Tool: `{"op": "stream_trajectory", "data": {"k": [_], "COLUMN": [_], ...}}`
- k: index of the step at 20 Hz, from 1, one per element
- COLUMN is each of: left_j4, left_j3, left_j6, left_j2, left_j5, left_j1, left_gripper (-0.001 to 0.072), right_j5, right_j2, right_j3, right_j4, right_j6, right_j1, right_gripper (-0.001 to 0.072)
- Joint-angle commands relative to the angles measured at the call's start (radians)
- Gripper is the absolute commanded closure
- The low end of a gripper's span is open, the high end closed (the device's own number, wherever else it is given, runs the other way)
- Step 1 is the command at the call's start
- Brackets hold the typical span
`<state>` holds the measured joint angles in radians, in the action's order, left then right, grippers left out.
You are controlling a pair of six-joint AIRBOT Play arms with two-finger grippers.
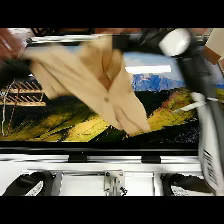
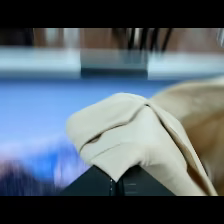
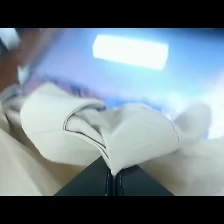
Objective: Fold the shirts.
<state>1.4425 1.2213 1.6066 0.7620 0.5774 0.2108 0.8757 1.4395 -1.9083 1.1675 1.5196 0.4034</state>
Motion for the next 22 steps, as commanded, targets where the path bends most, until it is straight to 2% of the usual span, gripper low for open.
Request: {"op": "stream_trajectory", "data": {"k": [1,2,3,4,5,6,7,8,11,14,15,16,17,19,21,22], "left_j4": [0.001,0.001,0.001,0.001,0.002,0.004,0.003,-0.016,-0.069,-0.152,-0.158,-0.156,-0.156,-0.156,-0.149,-0.149], "left_j3": [0.269,0.300,0.303,0.294,0.271,0.225,0.150,0.031,-0.382,-0.593,-0.616,-0.620,-0.620,-0.620,-0.620,-0.620], "left_j6": [-0.074,-0.106,-0.134,-0.163,-0.218,-0.247,-0.237,-0.223,-0.222,-0.235,-0.252,-0.265,-0.284,-0.298,-0.298,-0.298], "left_j2": [0.000,0.000,0.000,0.006,0.019,0.036,0.053,0.059,0.038,0.033,0.033,0.033,0.033,0.033,0.033,0.033], "left_j5": [-0.109,-0.065,0.015,0.155,0.357,0.544,0.690,0.768,0.673,0.587,0.576,0.569,0.559,0.545,0.533,0.526], "left_j1": [-0.046,-0.046,-0.046,-0.046,-0.046,-0.046,-0.046,-0.043,0.003,0.058,0.086,0.116,0.135,0.146,0.145,0.144], "left_gripper": [0.0655,0.0655,0.0655,0.0655,0.0655,0.0656,0.0656,0.0656,0.0656,0.0657,0.0656,0.0656,0.0656,0.0656,0.0656,0.0656], "right_j5": [0.052,0.151,0.254,0.372,0.471,0.506,0.484,0.425,0.343,0.339,0.359,0.385,0.414,0.442,0.445,0.455], "right_j2": [-0.196,-0.228,-0.253,-0.277,-0.305,-0.334,-0.370,-0.399,-0.409,-0.410,-0.410,-0.410,-0.410,-0.410,-0.392,-0.364], "right_j3": [-0.041,-0.027,0.005,0.068,0.164,0.266,0.402,0.543,0.880,1.062,1.068,1.054,1.025,0.909,0.756,0.697], "right_j4": [0.082,0.130,0.192,0.277,0.376,0.445,0.477,0.453,0.406,0.461,0.465,0.460,0.460,0.465,0.453,0.477], "right_j6": [-0.043,-0.022,0.047,0.138,0.195,0.229,0.270,0.298,0.356,0.435,0.439,0.439,0.436,0.393,0.268,0.261], "right_j1": [-0.007,0.016,0.043,0.076,0.111,0.140,0.169,0.191,0.234,0.229,0.215,0.192,0.174,0.155,0.185,0.216], "right_gripper": [0.0638,0.0638,0.0638,0.0638,0.0638,0.0637,0.0637,0.0637,0.0637,0.0618,0.0538,0.0264,0.0210,0.0210,0.0210,0.0210]}}
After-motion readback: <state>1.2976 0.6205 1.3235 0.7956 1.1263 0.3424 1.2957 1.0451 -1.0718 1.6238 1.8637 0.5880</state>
